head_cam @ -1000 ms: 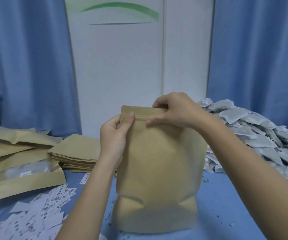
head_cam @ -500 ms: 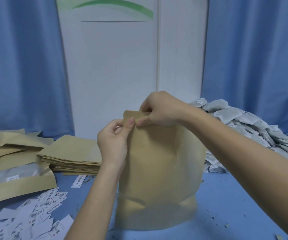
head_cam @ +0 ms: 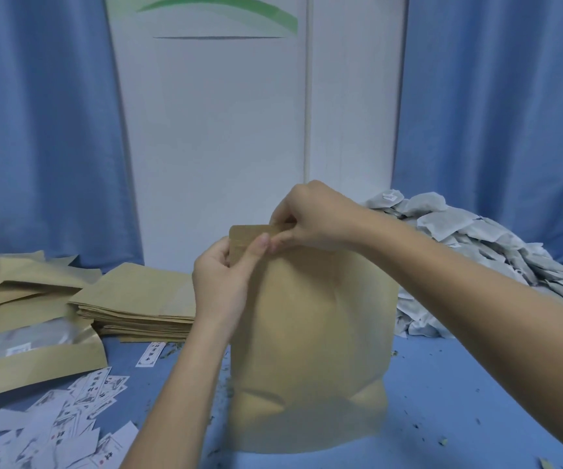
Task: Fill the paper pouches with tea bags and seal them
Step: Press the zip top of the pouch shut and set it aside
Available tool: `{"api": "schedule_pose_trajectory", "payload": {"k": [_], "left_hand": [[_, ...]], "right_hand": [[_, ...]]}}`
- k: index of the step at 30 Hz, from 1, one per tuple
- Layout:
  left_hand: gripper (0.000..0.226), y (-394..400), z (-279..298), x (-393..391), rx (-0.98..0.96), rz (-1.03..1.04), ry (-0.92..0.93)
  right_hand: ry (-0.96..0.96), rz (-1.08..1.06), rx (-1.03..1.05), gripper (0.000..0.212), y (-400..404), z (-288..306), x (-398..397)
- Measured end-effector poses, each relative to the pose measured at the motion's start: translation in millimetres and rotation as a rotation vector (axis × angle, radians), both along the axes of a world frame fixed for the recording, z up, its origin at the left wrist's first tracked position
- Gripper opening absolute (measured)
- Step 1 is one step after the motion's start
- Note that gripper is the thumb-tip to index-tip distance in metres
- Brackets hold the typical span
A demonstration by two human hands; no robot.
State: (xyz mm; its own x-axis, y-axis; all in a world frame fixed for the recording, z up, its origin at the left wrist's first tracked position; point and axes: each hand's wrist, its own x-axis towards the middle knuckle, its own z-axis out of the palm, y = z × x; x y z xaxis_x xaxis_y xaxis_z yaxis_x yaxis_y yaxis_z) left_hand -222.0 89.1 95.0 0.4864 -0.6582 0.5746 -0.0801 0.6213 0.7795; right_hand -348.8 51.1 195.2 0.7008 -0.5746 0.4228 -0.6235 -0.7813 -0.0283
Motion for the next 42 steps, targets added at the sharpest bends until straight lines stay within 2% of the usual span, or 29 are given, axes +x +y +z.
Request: {"api": "schedule_pose_trajectory", "payload": {"k": [4, 7, 10, 13, 16, 19, 28, 30, 33, 35, 39, 42], "left_hand": [[0.02, -1.6, -2.6, 6.5, -0.019, 0.079, -0.015], [0.024, -4.1, -3.3, 6.8, -0.043, 0.12, -0.035], [0.03, -6.2, -4.6, 11.4, -0.076, 0.123, -0.012], [0.04, -5.9, -6.2, 19.6, -0.087, 0.147, -0.031], [0.025, -8.2, -7.4, 20.7, -0.083, 0.101, 0.0], [0.031, -10.0, -11.3, 27.0, -0.096, 0.111, 0.036], [0.026, -8.4, -12.7, 38.1, -0.079, 0.098, 0.061], [0.021, -8.7, -12.1, 40.4, -0.07, 0.077, 0.078], [0.021, -10.2, -12.0, 42.1, -0.055, 0.071, 0.107], [0.023, -10.4, -12.9, 43.2, -0.043, 0.074, 0.107], [0.024, -10.4, -16.0, 47.7, -0.038, 0.095, 0.105], [0.026, -9.1, -16.0, 45.5, -0.047, 0.077, 0.065]], "right_hand": [[0.072, -0.033, 0.038, 0.033, -9.0, 5.2, -12.4], [0.078, -0.023, -0.074, 0.047, -15.2, -1.1, -10.5], [0.041, 0.015, -0.065, 0.047, -17.8, -2.1, -14.7], [0.087, 0.004, -0.079, 0.047, -21.9, -1.9, -27.7], [0.078, -0.003, -0.123, 0.042, -25.0, -7.8, -32.5], [0.033, 0.011, -0.099, 0.042, -29.3, -9.1, -40.7], [-0.022, -0.079, -0.092, 0.042, -40.3, -15.3, -68.9], [-0.05, -0.084, -0.094, 0.048, -43.5, -17.2, -77.0], [-0.132, -0.104, -0.089, 0.07, -47.0, -20.8, -83.0], [-0.168, -0.108, -0.118, 0.074, -49.8, -24.5, -85.0], [-0.207, -0.089, -0.115, 0.072, -47.8, -29.0, -87.6], [-0.232, 0.0, -0.058, 0.059, -37.5, -28.4, -68.7]]}}
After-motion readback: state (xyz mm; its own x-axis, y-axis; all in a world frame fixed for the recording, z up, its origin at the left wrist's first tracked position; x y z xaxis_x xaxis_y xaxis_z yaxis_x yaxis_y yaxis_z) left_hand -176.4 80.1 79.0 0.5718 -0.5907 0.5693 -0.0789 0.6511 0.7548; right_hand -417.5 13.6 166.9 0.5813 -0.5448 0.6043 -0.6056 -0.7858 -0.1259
